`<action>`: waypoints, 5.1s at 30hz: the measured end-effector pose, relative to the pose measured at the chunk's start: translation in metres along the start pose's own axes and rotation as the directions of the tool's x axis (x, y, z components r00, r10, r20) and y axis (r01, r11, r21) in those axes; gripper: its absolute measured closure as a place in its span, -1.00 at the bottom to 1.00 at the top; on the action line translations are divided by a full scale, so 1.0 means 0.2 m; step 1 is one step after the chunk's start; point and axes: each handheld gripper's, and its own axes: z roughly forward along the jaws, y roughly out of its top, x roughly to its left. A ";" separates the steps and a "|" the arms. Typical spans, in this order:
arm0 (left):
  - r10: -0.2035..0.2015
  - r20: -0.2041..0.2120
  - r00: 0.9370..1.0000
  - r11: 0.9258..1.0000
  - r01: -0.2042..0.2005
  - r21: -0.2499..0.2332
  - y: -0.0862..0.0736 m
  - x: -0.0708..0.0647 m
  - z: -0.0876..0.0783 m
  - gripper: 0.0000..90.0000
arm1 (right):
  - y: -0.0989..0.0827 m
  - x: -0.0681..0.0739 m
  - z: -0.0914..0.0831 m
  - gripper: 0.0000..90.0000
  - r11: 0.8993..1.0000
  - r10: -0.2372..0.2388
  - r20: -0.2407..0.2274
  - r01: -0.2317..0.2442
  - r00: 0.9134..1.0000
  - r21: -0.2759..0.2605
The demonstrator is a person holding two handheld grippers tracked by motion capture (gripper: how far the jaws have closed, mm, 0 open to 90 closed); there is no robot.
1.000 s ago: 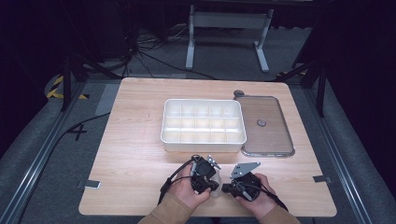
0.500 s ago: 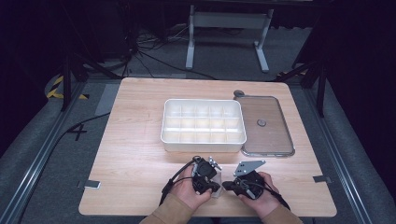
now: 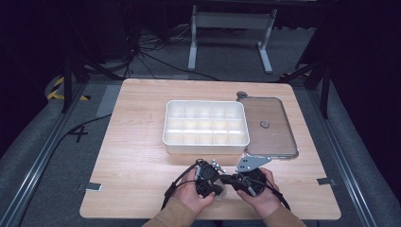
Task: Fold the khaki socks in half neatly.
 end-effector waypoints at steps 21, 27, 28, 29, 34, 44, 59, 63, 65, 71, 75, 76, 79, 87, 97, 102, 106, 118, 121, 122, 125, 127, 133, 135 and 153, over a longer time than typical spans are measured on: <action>-0.035 0.014 0.999 0.998 0.036 -0.042 -0.04 0.03 -0.09 0.89 | -0.05 -0.04 0.06 0.99 0.998 0.015 0.005 -0.016 1.000 0.064; -0.034 0.001 0.999 0.999 0.034 0.005 -0.04 0.01 -0.04 0.92 | -0.06 -0.04 0.06 0.99 0.997 0.021 -0.001 -0.021 1.000 0.070; -0.029 -0.001 1.000 1.000 0.029 0.012 -0.04 0.01 -0.03 0.92 | -0.06 -0.04 0.06 0.99 0.997 0.025 -0.004 -0.024 1.000 0.073; -0.025 -0.007 1.000 1.000 0.025 0.019 -0.04 0.01 -0.03 0.92 | -0.06 -0.04 0.06 0.99 0.997 0.020 -0.001 -0.020 1.000 0.074; -0.038 -0.010 0.999 0.999 0.038 0.028 -0.04 0.01 -0.02 0.93 | -0.07 -0.04 0.06 0.99 0.997 0.020 -0.004 -0.020 1.000 0.079; -0.056 -0.008 0.998 0.998 0.056 0.036 -0.04 0.01 0.00 0.97 | -0.06 -0.05 0.01 0.85 0.995 0.051 -0.006 -0.050 0.999 0.084; -0.060 -0.038 0.997 0.997 0.061 0.036 -0.05 -0.03 0.00 0.98 | -0.03 -0.07 0.02 0.27 0.982 0.150 -0.024 -0.146 0.988 0.121; -0.060 -0.040 0.997 0.998 0.061 0.030 -0.06 -0.03 0.00 0.99 | -0.03 -0.07 0.05 0.20 0.978 0.165 -0.040 -0.158 0.986 0.137; -0.061 -0.040 0.997 0.998 0.062 0.031 -0.06 -0.03 0.00 0.99 | -0.04 -0.08 0.06 0.19 0.976 0.173 -0.043 -0.165 0.984 0.146; -0.065 -0.034 0.997 0.997 0.067 0.038 -0.07 -0.03 0.00 0.99 | -0.05 -0.09 0.09 0.18 0.972 0.185 -0.055 -0.174 0.981 0.160; -0.067 -0.032 0.997 0.997 0.068 0.035 -0.07 -0.03 0.00 0.99 | -0.05 -0.10 0.10 0.18 0.969 0.197 -0.067 -0.184 0.978 0.166; -0.068 -0.032 0.997 0.997 0.069 0.031 -0.07 -0.03 0.00 0.99 | -0.06 -0.10 0.11 0.18 0.967 0.203 -0.074 -0.188 0.976 0.170; -0.066 -0.032 0.997 0.997 0.067 0.027 -0.07 -0.02 0.00 0.99 | -0.06 -0.11 0.12 0.20 0.964 0.220 -0.092 -0.202 0.971 0.171; -0.065 -0.037 0.997 0.997 0.067 0.030 -0.07 -0.03 0.00 0.99 | -0.08 -0.13 0.14 0.45 0.957 0.258 -0.166 -0.228 0.952 0.177; -0.059 -0.035 0.998 0.998 0.060 0.031 -0.08 -0.03 0.00 0.99 | -0.07 -0.13 0.14 0.73 0.961 0.243 -0.182 -0.211 0.953 0.179; -0.050 -0.034 0.998 0.999 0.050 0.018 -0.08 -0.03 0.00 0.98 | -0.06 -0.11 0.13 0.76 0.965 0.228 -0.171 -0.198 0.959 0.174; -0.038 -0.014 0.999 0.999 0.038 0.021 -0.08 -0.02 -0.02 0.89 | -0.06 -0.11 0.12 0.77 0.965 0.228 -0.171 -0.199 0.958 0.174; -0.039 -0.006 0.999 0.999 0.039 -0.023 -0.07 0.01 -0.12 0.77 | -0.03 -0.11 0.09 0.77 0.969 0.216 -0.190 -0.186 0.958 0.164; -0.047 -0.009 0.999 0.998 0.047 -0.035 -0.08 0.02 -0.16 0.77 | -0.02 -0.11 0.08 0.77 0.970 0.211 -0.193 -0.181 0.958 0.161; -0.047 -0.009 0.999 0.998 0.047 -0.035 -0.08 0.02 -0.16 0.77 | -0.02 -0.11 0.08 0.77 0.970 0.211 -0.193 -0.181 0.958 0.161; -0.054 -0.010 0.999 0.998 0.053 -0.038 -0.08 0.04 -0.19 0.77 | -0.01 -0.11 0.06 0.77 0.972 0.206 -0.191 -0.178 0.960 0.155; -0.052 -0.014 0.999 0.998 0.051 -0.041 -0.08 0.05 -0.21 0.76 | -0.01 -0.12 0.05 0.77 0.972 0.204 -0.188 -0.177 0.961 0.153; -0.070 -0.018 0.997 0.997 0.069 -0.043 -0.08 0.07 -0.25 0.73 | 0.01 -0.13 0.03 0.77 0.974 0.196 -0.177 -0.171 0.964 0.147; -0.070 -0.027 0.997 0.997 0.069 -0.043 -0.08 0.08 -0.27 0.73 | 0.01 -0.13 0.01 0.77 0.974 0.199 -0.178 -0.175 0.964 0.143; -0.102 -0.044 0.994 0.991 0.097 -0.088 -0.10 0.15 -0.37 0.71 | 0.12 -0.21 -0.13 0.77 0.980 0.180 -0.124 -0.167 0.976 0.105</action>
